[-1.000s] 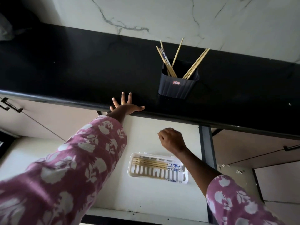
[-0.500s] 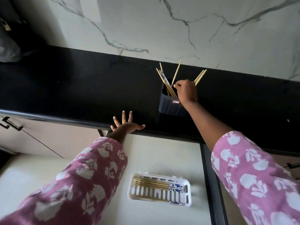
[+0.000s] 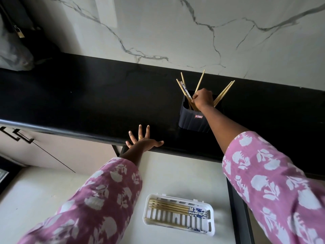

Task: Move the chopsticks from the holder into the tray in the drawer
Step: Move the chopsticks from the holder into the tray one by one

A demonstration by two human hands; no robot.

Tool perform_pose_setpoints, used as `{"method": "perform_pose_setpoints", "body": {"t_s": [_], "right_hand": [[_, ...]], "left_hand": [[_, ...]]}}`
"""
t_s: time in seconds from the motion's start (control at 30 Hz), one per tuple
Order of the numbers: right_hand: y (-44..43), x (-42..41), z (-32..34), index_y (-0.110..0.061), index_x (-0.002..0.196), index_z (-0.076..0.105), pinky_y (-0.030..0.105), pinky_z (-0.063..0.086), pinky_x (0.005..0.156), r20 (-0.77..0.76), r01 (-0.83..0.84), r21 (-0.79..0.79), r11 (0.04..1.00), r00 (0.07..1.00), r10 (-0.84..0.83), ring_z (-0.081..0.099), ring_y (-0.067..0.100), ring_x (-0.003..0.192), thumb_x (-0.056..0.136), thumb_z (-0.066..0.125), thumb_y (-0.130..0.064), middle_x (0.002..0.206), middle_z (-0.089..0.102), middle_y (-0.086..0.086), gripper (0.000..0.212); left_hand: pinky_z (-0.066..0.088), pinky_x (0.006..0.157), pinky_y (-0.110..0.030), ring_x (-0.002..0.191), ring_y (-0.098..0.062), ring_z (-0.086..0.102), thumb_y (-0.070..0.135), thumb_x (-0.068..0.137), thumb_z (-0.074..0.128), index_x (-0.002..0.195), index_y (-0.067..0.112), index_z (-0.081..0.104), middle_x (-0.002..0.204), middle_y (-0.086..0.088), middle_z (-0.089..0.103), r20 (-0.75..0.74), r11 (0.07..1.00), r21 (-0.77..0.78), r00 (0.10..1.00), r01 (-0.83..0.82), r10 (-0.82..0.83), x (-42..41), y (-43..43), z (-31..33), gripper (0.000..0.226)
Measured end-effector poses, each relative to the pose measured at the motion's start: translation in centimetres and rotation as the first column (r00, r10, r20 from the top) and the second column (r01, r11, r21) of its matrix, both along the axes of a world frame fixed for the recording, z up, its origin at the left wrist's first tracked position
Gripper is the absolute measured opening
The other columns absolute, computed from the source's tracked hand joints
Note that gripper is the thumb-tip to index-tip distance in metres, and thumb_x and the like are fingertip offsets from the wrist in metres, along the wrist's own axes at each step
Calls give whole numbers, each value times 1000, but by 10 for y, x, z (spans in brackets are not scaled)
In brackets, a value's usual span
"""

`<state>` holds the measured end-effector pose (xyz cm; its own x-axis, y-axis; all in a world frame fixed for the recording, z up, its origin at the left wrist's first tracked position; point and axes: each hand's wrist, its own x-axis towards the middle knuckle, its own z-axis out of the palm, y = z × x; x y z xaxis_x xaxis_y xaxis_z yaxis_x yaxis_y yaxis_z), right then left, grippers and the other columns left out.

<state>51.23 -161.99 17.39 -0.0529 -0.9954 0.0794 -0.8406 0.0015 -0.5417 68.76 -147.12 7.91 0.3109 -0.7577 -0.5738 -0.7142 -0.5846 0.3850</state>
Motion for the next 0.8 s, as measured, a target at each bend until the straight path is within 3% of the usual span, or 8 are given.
{"method": "perform_pose_setpoints", "body": {"t_s": [0.23, 0.47, 0.8], "right_hand": [[5, -3, -1, 3, 100, 70, 25, 47, 82, 28, -55, -25, 998, 998, 55, 63, 26, 103, 86, 64, -4, 103, 71, 17, 17], [12, -8, 19, 4, 95, 70, 19, 39, 71, 97, -22, -220, 975, 994, 44, 65, 28, 95, 85, 64, -6, 96, 72, 19, 16], [30, -31, 78, -4, 93, 74, 19, 43, 66, 439, 309, -397, 864, 891, -117, 68, 19, 81, 81, 65, -13, 89, 75, 11, 17]], "left_hand": [[-9, 112, -55, 141, -34, -26, 73, 76, 50, 147, 44, -2, 157, 13, -16, -10, 1000, -4, 1000, 4, -4, 1, 0, 0, 93], [-8, 112, -55, 141, -34, -25, 74, 75, 51, 147, 45, -4, 157, 14, -17, 6, 1000, -15, 1000, 5, -5, 0, 1, -1, 95], [-8, 113, -55, 142, -34, -22, 74, 77, 46, 147, 44, -2, 157, 15, -13, 6, 1000, -19, 1000, -20, 20, -2, 1, -4, 90]]}}
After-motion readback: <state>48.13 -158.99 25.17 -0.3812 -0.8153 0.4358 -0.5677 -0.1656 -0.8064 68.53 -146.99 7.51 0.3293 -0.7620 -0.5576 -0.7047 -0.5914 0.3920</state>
